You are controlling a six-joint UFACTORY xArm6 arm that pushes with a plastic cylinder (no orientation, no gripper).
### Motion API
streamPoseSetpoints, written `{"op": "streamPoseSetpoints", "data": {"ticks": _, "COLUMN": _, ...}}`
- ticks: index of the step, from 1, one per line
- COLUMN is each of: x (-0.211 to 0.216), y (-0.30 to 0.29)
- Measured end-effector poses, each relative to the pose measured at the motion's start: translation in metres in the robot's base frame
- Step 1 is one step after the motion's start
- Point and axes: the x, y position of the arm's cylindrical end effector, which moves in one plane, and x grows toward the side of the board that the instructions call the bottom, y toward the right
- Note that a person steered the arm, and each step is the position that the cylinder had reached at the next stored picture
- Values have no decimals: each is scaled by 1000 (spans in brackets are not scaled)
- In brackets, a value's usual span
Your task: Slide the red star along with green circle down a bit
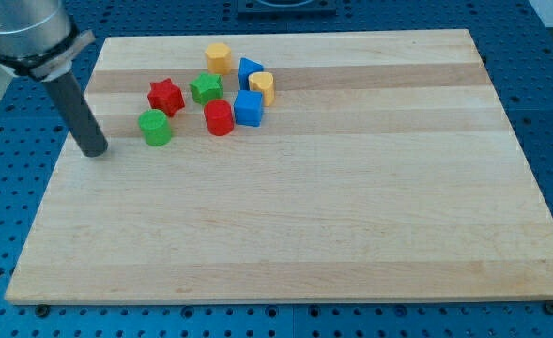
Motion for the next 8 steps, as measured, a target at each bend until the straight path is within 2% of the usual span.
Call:
{"op": "streamPoseSetpoints", "data": {"ticks": 2, "x": 8, "y": 23}}
{"op": "streamPoseSetpoints", "data": {"ticks": 5, "x": -25, "y": 32}}
{"op": "streamPoseSetpoints", "data": {"ticks": 7, "x": -120, "y": -10}}
{"op": "streamPoseSetpoints", "data": {"ticks": 8, "x": -140, "y": 23}}
